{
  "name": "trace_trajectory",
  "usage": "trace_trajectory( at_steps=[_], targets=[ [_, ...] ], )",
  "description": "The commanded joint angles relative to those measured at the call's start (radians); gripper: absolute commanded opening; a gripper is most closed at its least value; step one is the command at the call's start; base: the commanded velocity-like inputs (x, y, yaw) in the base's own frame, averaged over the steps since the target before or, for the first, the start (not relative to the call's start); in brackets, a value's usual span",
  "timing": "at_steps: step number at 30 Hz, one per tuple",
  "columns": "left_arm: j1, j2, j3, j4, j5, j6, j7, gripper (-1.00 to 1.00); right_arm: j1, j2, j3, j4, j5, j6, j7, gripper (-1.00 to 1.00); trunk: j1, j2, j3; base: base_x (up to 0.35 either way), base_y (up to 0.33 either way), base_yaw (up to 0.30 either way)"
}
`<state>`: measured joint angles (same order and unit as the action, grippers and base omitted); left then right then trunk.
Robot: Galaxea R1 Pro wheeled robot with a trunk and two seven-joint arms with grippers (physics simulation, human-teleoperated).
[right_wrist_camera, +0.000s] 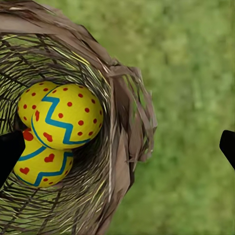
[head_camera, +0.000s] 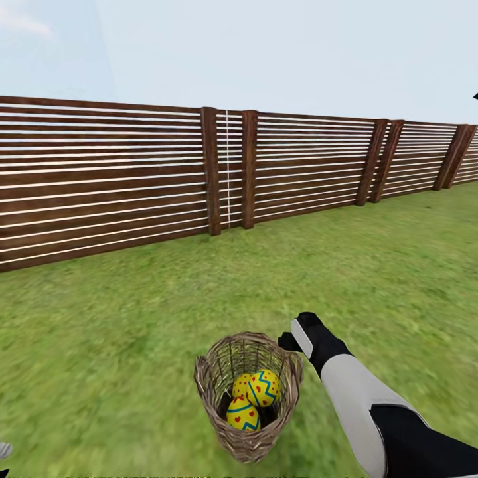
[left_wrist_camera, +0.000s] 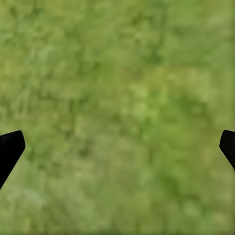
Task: Take the three Easter eggs out of the wicker basket on the lawn in the garden, then place them on the lawn next to a single tree (choose any tree) so that all three eggs are next to the same tree and none are left in the basket.
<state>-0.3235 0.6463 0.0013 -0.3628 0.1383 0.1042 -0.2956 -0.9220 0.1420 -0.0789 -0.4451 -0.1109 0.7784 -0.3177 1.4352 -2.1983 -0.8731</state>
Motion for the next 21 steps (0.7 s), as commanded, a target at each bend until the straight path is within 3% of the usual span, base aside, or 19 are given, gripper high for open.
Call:
trace_trajectory(
  at_steps=[1, 21],
  targets=[
    [0.0, 0.001, 0.0, -0.002, 0.011, 0.009, -0.004, 1.0, -0.001, 0.001, -0.005, -0.001, -0.01, 0.001, -0.009, 1.0, 0.004, -0.008, -0.004, 0.0, 0.0, 0.0],
    [0.0, 0.0, 0.0, -0.001, 0.011, 0.009, -0.004, 1.0, -0.018, 0.0, -0.004, -0.001, -0.006, 0.002, -0.009, 1.0, 0.08, -0.148, -0.067, 0.0, 0.0, 0.0]
  ],
)
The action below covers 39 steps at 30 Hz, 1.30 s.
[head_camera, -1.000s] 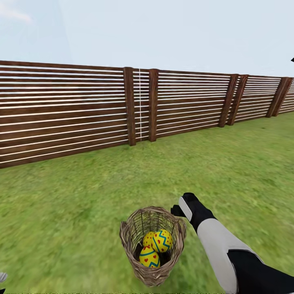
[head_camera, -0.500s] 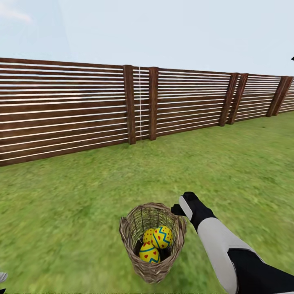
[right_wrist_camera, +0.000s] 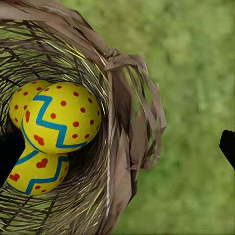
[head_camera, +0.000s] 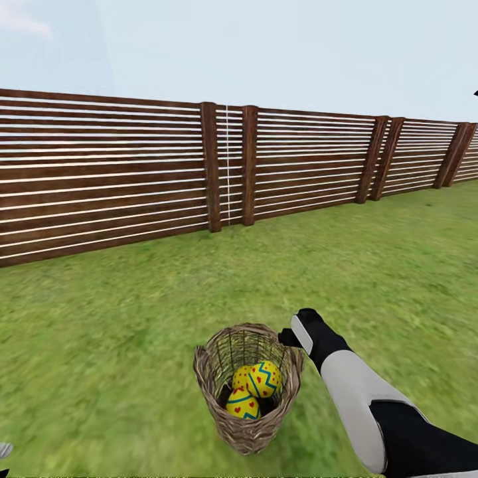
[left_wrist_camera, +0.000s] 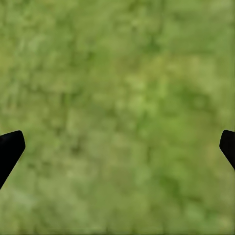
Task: Take the three Easter eggs out of the wicker basket on the lawn in the garden, then place them on the lawn next to a single tree (choose any tree) so that all three eggs are next to the same tree and none are left in the basket.
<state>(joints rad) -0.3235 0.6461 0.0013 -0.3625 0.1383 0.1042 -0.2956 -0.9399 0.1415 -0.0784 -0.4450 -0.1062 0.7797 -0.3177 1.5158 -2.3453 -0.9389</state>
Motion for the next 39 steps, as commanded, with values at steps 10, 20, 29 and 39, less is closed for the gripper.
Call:
trace_trajectory(
  at_steps=[10, 20, 29, 39],
  targets=[
    [0.0, 0.0, 0.0, -0.001, 0.011, 0.009, -0.004, 1.0, -0.02, -0.001, -0.004, -0.001, -0.01, 0.001, -0.009, 1.0, 0.027, -0.05, -0.023, 0.0, 0.0, 0.0],
    [0.0, 0.0, 0.0, -0.001, 0.011, 0.009, -0.004, 1.0, -0.036, -0.017, -0.006, -0.001, -0.009, 0.001, -0.009, 1.0, 0.054, -0.099, -0.045, 0.0, 0.0, 0.0],
    [0.0, 0.0, 0.0, -0.002, 0.011, 0.009, -0.004, 1.0, -0.062, -0.029, -0.006, 0.054, -0.007, 0.001, -0.009, 1.0, 0.085, -0.155, -0.074, 0.0, 0.0, 0.0],
    [0.0, 0.0, 0.0, -0.002, 0.011, 0.009, -0.004, 1.0, -0.07, -0.025, -0.005, 0.077, -0.007, 0.0, -0.009, 1.0, 0.086, -0.156, -0.086, 0.0, 0.0, 0.0]
  ],
)
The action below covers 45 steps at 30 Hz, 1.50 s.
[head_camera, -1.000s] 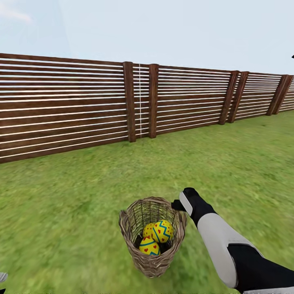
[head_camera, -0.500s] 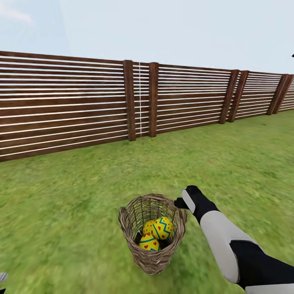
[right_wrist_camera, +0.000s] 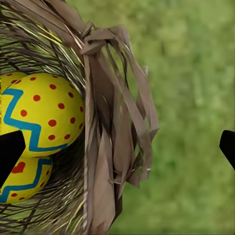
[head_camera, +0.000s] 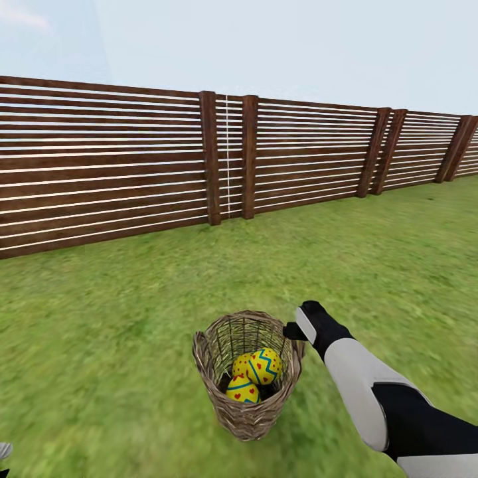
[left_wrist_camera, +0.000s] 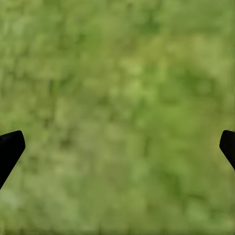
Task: Take the three Easter eggs out of the wicker basket on the lawn in the garden, then place them on the lawn next to a single tree (choose any tree) so that all three eggs are next to the same tree and none are left in the basket.
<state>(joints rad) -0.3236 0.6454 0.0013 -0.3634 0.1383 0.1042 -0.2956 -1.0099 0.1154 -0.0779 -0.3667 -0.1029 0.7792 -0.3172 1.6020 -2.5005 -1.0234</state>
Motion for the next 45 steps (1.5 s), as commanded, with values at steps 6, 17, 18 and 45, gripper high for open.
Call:
trace_trajectory(
  at_steps=[6, 17, 18, 45],
  targets=[
    [0.0, 0.0, 0.0, -0.002, 0.01, 0.009, -0.004, 1.0, -0.001, 0.003, -0.005, 0.003, -0.011, 0.0, -0.01, 1.0, 0.002, -0.002, -0.024, 0.0, 0.0, 0.0],
    [0.0, 0.0, 0.0, -0.002, 0.01, 0.009, -0.004, 1.0, -0.016, 0.001, -0.005, 0.003, -0.009, 0.001, -0.01, 1.0, 0.003, -0.002, -0.028, 0.0, 0.0, 0.0],
    [0.0, 0.0, 0.0, -0.002, 0.01, 0.009, -0.004, 1.0, -0.018, 0.001, -0.005, 0.003, -0.009, 0.001, -0.01, 1.0, 0.003, -0.002, -0.032, 0.0, 0.0, 0.0],
    [0.0, 0.0, 0.0, -0.002, 0.01, 0.009, -0.004, 1.0, -0.038, 0.0, -0.005, 0.003, -0.009, 0.0, -0.01, 1.0, 0.01, -0.006, -0.086, 0.0, 0.0, 0.0]
  ],
)
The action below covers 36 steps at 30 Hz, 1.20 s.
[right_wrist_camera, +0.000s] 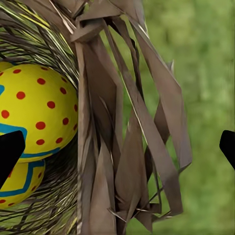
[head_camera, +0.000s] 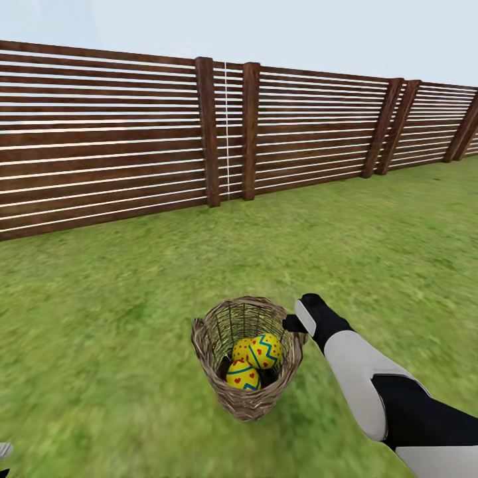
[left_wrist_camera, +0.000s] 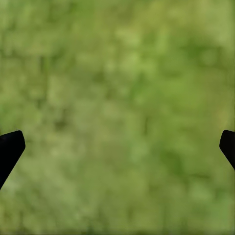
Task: Take the three Easter eggs out of the wicker basket on the lawn in the garden, then place them on the lawn next to a single tree (choose any tree) so that all three eggs are next to the same tree and none are left in the basket.
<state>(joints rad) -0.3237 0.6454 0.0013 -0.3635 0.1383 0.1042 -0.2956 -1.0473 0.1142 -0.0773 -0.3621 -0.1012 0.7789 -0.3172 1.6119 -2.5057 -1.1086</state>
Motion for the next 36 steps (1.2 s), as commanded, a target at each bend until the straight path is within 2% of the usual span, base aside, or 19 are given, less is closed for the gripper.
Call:
trace_trajectory(
  at_steps=[1, 6, 7, 13, 36],
  targets=[
    [0.0, 0.0, 0.0, -0.002, 0.01, 0.009, -0.004, 1.0, 0.0, 0.001, -0.006, -0.001, -0.011, 0.001, -0.01, 1.0, 0.0, 0.0, -0.001, 0.0, 0.0, 0.0],
    [0.0, 0.0, 0.0, -0.002, 0.01, 0.009, -0.004, 1.0, 0.0, 0.001, -0.006, -0.001, -0.011, 0.001, -0.01, 1.0, 0.0, 0.0, -0.001, 0.0, 0.0, 0.0],
    [0.0, 0.0, 0.0, -0.002, 0.01, 0.009, -0.004, 1.0, 0.0, 0.001, -0.006, -0.001, -0.01, 0.0, -0.01, -1.0, 0.0, 0.0, -0.001, 0.0, 0.0, 0.0],
    [-0.001, 0.0, 0.0, -0.002, 0.01, 0.009, -0.004, 1.0, 0.0, 0.001, -0.006, 0.0, -0.01, 0.0, -0.01, -1.0, 0.0, 0.0, -0.001, 0.0, 0.0, 0.0],
    [-0.002, -0.003, -0.001, 0.0, 0.009, 0.008, -0.002, 1.0, 0.0, 0.005, -0.005, 0.0, -0.023, 0.0, -0.008, -1.0, -0.011, 0.005, 0.088, 0.0, 0.0, 0.0]
  ],
)
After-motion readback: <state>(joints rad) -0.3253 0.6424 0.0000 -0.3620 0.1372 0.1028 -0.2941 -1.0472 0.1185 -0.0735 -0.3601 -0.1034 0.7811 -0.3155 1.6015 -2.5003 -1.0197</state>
